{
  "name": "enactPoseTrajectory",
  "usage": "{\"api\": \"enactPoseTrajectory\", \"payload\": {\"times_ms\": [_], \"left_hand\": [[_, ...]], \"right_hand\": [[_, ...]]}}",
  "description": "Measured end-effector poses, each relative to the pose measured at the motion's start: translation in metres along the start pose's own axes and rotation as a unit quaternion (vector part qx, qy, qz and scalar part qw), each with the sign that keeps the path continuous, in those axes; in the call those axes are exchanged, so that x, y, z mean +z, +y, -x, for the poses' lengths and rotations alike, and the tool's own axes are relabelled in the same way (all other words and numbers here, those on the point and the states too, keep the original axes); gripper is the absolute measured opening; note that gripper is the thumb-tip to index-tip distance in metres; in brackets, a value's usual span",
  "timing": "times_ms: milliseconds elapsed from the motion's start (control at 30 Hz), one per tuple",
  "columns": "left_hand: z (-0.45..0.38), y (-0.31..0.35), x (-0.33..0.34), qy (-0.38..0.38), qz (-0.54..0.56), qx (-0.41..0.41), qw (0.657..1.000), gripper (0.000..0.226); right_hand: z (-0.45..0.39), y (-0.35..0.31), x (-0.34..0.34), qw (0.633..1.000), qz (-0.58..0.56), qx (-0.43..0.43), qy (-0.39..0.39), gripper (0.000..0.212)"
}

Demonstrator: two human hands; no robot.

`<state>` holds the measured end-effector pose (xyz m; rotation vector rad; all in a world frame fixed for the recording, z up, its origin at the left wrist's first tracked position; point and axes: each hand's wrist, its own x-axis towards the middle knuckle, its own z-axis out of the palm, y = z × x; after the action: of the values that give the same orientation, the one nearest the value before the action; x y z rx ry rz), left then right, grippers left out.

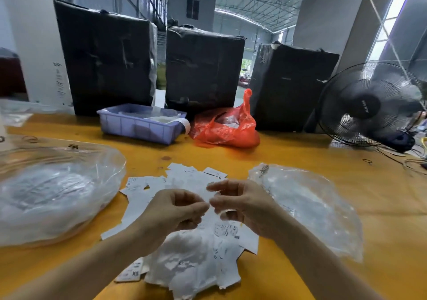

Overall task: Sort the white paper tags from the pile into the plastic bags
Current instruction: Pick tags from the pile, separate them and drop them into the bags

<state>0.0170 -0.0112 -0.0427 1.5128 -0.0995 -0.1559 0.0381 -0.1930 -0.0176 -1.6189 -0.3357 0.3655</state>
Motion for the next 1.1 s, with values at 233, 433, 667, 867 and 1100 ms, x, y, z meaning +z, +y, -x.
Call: {"api": "enactPoseTrajectory", "payload": {"times_ms": [233,433,667,867,1100], "left_hand": [[-0.005,0.003,-0.008,0.050,-0.009,0.009,0.999,0.012],[-0.006,-0.001,-0.009,0.080,-0.036,0.045,0.995,0.010],[-0.009,-0.002,-0.015,0.114,-0.035,0.066,0.991,0.030],[-0.006,0.001,-0.013,0.110,-0.026,0.071,0.991,0.047],[-0.004,0.002,-0.002,0.027,0.103,0.007,0.994,0.044]], "right_hand": [[0.000,0.006,-0.001,0.997,0.006,0.031,-0.069,0.020],[-0.002,0.007,0.006,0.992,-0.053,0.098,-0.064,0.058],[-0.003,0.010,0.003,0.992,-0.092,0.084,-0.010,0.015],[-0.003,0.013,0.007,0.996,-0.069,0.061,0.008,0.015],[-0.007,0.015,0.019,0.971,-0.237,0.007,0.036,0.014]]}}
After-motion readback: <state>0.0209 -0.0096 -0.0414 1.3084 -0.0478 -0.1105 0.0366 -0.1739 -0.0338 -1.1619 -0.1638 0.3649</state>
